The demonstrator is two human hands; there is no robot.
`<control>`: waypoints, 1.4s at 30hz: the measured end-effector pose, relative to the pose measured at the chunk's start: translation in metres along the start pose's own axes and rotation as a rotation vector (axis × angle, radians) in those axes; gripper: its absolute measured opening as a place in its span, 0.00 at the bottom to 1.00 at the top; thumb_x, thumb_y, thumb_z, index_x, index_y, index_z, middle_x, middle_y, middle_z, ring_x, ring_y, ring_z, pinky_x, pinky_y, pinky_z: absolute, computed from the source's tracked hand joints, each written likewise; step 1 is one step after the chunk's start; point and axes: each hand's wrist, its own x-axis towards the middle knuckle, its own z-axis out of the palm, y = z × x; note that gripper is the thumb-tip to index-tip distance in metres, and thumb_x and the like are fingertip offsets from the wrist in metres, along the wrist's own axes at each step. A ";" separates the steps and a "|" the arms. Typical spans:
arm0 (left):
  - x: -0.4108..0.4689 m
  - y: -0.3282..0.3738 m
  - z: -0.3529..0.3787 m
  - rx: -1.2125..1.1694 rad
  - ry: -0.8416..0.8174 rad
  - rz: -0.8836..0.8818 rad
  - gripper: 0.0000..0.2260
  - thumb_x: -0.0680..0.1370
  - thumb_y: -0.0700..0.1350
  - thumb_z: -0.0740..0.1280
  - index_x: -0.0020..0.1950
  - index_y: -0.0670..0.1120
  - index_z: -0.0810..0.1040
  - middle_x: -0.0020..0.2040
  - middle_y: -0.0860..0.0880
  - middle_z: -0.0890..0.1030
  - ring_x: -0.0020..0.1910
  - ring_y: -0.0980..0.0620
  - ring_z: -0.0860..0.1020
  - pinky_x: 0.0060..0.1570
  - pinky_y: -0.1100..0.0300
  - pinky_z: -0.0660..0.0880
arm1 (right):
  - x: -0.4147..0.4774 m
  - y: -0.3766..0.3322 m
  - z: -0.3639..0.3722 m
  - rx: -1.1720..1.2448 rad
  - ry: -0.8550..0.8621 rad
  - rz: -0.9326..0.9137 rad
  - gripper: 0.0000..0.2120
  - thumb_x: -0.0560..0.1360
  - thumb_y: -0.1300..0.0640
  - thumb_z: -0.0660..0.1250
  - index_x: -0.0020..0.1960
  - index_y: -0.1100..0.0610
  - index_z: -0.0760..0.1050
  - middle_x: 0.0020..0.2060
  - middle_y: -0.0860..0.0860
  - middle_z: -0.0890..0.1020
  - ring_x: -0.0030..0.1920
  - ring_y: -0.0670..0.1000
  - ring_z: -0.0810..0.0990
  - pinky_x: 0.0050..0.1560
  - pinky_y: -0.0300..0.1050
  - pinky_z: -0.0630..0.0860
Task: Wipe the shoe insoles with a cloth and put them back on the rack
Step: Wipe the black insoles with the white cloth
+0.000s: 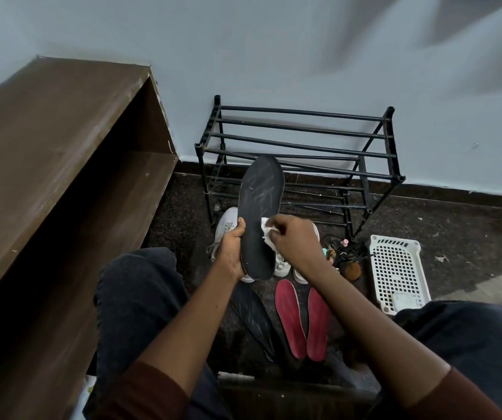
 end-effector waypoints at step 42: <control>-0.011 -0.014 0.006 -0.013 -0.169 -0.057 0.37 0.76 0.69 0.48 0.60 0.41 0.79 0.56 0.39 0.79 0.52 0.43 0.80 0.58 0.51 0.74 | -0.024 0.025 0.038 -0.091 0.014 -0.492 0.09 0.66 0.68 0.64 0.42 0.63 0.82 0.38 0.57 0.83 0.36 0.59 0.81 0.33 0.50 0.79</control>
